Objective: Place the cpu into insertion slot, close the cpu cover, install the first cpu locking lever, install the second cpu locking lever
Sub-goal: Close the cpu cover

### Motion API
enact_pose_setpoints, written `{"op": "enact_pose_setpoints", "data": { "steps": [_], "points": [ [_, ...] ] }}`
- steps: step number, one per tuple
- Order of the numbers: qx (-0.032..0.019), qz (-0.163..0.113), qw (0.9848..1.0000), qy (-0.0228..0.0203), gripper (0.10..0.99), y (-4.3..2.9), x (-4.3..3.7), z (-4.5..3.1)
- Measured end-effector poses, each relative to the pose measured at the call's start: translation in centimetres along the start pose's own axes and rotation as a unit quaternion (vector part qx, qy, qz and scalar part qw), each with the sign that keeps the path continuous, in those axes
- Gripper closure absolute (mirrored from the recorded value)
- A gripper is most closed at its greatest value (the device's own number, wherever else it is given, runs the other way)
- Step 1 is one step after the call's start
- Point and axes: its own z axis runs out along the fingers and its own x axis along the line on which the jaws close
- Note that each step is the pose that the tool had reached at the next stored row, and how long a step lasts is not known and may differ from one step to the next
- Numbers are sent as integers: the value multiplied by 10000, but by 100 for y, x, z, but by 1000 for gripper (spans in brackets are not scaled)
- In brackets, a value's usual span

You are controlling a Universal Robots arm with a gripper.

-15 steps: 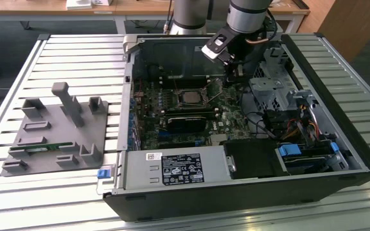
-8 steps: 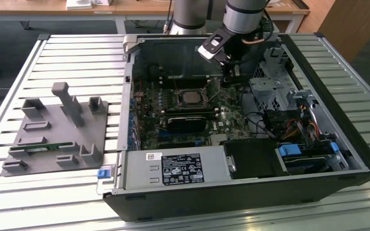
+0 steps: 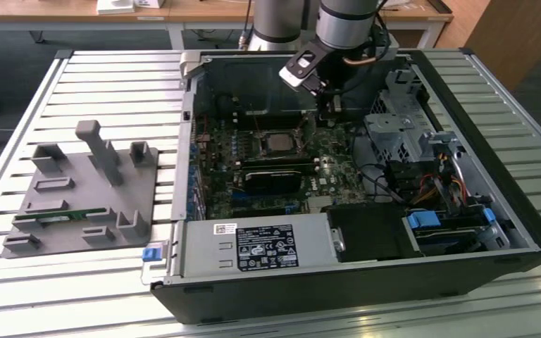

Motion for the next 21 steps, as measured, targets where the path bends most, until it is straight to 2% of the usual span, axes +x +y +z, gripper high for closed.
{"op": "enact_pose_setpoints", "data": {
  "steps": [8, 21],
  "points": [
    [0, 0, 10000, 1, 980, -137, 2, 9],
    [0, 0, 10000, -1, 980, -299, 7, 24]
  ]
}}
